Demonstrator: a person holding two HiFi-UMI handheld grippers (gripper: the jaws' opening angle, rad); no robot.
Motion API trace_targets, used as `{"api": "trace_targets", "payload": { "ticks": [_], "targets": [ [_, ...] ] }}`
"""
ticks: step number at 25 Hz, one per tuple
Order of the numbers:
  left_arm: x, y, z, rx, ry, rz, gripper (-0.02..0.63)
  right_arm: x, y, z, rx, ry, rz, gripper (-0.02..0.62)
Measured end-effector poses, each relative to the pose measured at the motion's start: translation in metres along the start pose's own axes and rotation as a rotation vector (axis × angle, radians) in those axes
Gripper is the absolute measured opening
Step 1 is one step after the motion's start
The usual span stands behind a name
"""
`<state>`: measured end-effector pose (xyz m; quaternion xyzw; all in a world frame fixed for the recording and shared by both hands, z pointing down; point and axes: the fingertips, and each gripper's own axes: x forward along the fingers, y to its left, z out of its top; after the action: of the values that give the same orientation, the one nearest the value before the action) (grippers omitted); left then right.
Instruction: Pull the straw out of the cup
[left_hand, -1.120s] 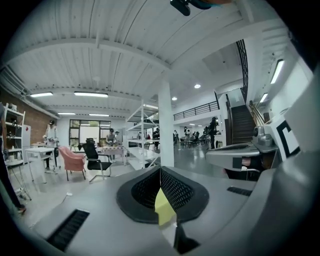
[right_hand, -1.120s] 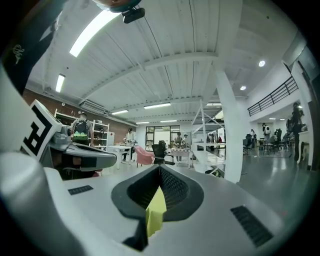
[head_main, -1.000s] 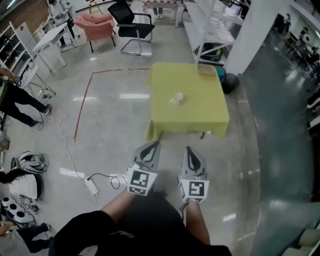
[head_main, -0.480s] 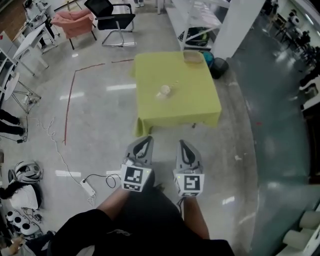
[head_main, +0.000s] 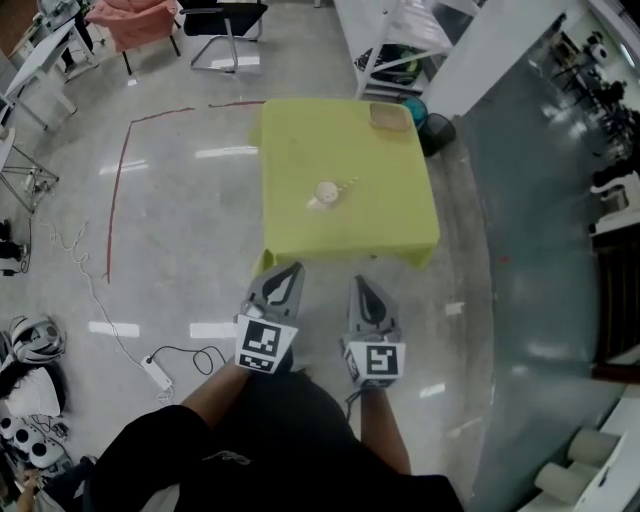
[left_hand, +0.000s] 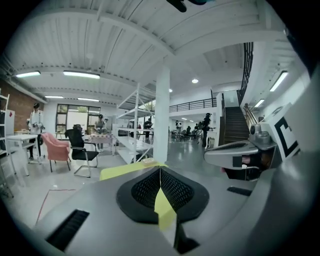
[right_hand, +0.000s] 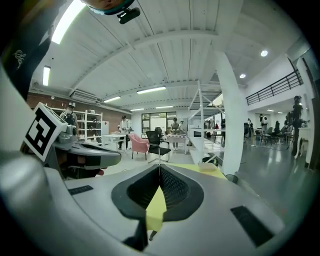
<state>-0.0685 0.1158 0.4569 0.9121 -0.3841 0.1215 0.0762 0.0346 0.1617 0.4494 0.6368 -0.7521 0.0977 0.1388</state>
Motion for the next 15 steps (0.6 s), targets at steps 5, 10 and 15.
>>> {"api": "trace_targets", "payload": {
  "ticks": [5,10,15],
  "targets": [
    [0.03,0.038,0.008,-0.019,-0.002,-0.027,0.044,0.047,0.002,0.006,0.037,0.005,0.011,0.017],
    [0.045,0.061,0.003,-0.047,0.032,-0.045,0.044,0.076,0.004,0.008,0.024,0.054,0.01,0.017],
    [0.068,0.065,-0.014,-0.085,0.09,-0.048,0.044,0.094,-0.013,-0.005,0.027,0.11,0.02,0.017]
  ]
}}
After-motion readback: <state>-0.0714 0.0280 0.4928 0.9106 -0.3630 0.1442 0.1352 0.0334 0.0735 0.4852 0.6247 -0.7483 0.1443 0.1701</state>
